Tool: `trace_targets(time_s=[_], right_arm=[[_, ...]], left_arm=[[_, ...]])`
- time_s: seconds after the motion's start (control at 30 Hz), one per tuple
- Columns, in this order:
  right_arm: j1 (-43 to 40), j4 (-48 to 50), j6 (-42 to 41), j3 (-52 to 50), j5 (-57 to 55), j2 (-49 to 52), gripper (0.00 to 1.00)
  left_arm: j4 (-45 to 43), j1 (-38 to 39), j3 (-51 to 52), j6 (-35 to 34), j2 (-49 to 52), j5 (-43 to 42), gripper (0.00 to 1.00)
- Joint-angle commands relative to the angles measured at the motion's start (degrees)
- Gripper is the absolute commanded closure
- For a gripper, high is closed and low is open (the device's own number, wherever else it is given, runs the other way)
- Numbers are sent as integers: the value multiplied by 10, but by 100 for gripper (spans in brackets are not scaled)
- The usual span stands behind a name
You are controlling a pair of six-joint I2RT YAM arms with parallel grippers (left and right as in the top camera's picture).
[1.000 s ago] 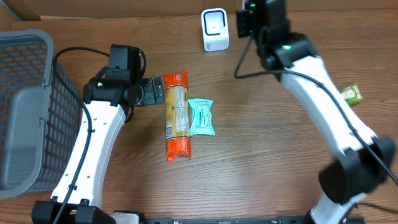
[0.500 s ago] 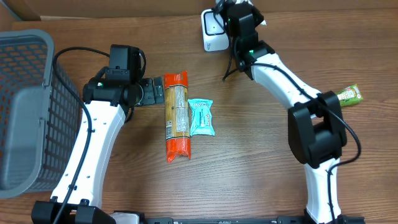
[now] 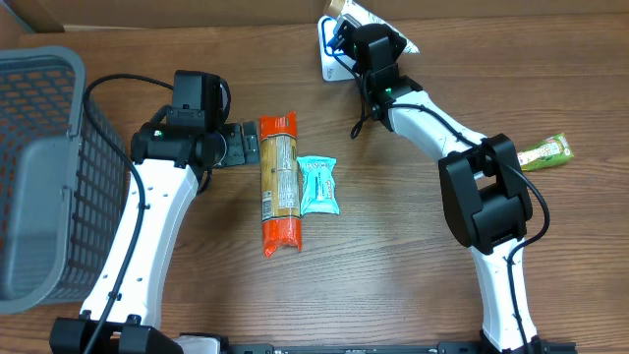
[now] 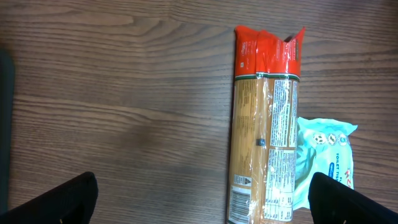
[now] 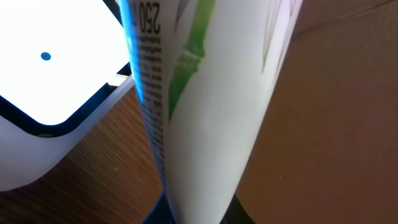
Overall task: Scan the item barcode
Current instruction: 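Carry the tube right and place it beside the snack bag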
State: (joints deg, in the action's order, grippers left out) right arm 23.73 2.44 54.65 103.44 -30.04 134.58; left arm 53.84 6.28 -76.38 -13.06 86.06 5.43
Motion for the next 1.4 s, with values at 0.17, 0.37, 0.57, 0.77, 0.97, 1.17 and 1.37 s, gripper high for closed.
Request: trace_targets(time_s=[0.17,0.37,0.57,0.77,0.97,1.17,1.37], right_arm=[[4,9,0,16,-8,-14,96],[21,-76,-118,16,-41,-76,96],[-12,-334,-468,16,142,-229,96],[-156,-546,-903,8,269,-269,96],[-278,-548,-1112,-76,270,-250,93],[-344,-495,-1175,-143,268,-220,94],[-380,-512,-1172,-163,267,-214,59]], left_arm=[[-1,1,-3,13,1,5,0],[-1,1,-3,13,1,5,0],[-1,1,-3,13,1,5,0],[-1,1,-3,13,1,5,1],[-1,1,-3,13,1,5,0],[-1,1,-3,13,1,5,1],[-1,1,-3,13,1,5,0]])
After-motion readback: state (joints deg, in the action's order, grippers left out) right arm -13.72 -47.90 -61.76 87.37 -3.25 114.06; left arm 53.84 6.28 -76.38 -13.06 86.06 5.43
